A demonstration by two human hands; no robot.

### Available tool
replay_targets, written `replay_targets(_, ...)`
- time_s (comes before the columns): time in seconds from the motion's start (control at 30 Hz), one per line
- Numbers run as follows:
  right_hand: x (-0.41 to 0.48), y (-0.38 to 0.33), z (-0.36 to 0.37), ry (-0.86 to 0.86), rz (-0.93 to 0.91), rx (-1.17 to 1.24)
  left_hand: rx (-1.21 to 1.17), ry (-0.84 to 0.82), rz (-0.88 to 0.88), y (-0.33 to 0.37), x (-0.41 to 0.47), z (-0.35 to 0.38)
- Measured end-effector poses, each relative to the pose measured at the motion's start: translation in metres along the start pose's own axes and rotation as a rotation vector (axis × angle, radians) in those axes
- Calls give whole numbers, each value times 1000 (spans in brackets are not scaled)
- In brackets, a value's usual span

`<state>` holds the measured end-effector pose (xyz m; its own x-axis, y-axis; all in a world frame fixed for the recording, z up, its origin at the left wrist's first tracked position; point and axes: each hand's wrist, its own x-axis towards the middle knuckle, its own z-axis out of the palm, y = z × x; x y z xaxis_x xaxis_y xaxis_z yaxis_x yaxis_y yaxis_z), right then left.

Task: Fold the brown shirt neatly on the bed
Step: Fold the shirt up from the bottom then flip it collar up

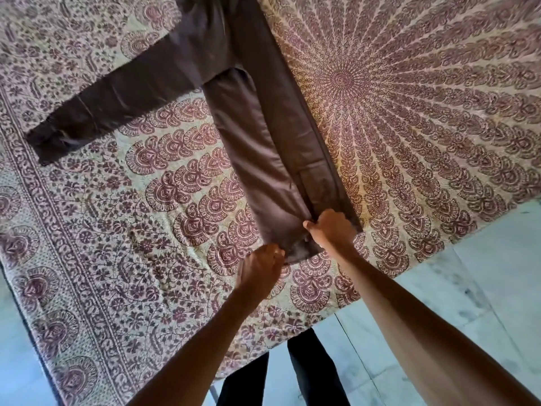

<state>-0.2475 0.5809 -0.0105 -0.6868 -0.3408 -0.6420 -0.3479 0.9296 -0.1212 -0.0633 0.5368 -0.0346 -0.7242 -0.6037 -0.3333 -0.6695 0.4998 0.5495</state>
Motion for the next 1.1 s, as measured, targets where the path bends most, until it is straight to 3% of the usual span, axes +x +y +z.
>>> replay_targets(0.07, -1, -8, -16, 93, -40, -84, -34, 49, -46, -4, 14, -14)
replay_targets(0.17, 11, -34, -41, 203, -171, 5, -78, 200, -93, -20, 48, -40)
replay_targets(0.3, 39, -98, -52, 45, -308, 283, -48, 282, -139, -57, 104, -85)
replay_targets(0.4, 52, -159, -43, -4, -368, 331, -72, 324, -167, -93, 143, -124)
replay_targets(0.6, 83, -281, 6, -125, -385, 388, -78, 471, -201, -187, 194, -206)
replay_targets(0.7, 79, -343, 13, -261, -273, 636, 79, 551, -317, -240, 214, -251)
replay_targets(0.77, 77, -382, 23, -403, -187, 836, 193, 518, -425, -278, 224, -283)
replay_targets(0.93, 76, -461, 59, -603, -102, 976, 254, 369, -579, -367, 243, -335)
replay_targets(1.1, 62, -506, 73, -644, 20, 1093, 153, 216, -534, -393, 246, -359)
